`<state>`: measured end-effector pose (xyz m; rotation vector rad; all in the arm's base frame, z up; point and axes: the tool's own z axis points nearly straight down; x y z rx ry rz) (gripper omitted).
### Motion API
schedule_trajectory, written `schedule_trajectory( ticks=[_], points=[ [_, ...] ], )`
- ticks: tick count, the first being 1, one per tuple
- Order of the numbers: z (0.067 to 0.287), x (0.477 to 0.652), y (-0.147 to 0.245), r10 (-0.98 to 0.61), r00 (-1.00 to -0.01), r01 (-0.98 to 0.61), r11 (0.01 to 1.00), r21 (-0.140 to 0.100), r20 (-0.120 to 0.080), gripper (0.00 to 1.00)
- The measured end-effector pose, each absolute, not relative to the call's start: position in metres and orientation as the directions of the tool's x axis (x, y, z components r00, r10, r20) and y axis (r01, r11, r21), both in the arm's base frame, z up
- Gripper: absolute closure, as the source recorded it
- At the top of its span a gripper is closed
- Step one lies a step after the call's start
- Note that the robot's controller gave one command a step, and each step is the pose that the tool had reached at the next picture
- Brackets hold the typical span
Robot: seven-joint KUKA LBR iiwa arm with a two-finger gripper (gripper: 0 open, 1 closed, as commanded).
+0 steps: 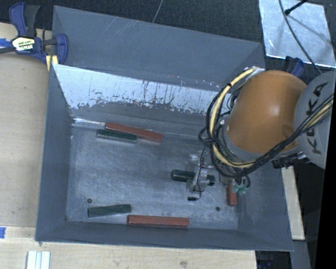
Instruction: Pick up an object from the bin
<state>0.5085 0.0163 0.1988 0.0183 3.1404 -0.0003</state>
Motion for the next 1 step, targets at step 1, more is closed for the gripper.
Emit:
schedule_trajectory(
  ticks=[1],
  points=[
    [0.2328,0.5188,0.0115,-0.097,-0.995,-0.097,0.995,0.000,0.000,1.00]
  ],
)
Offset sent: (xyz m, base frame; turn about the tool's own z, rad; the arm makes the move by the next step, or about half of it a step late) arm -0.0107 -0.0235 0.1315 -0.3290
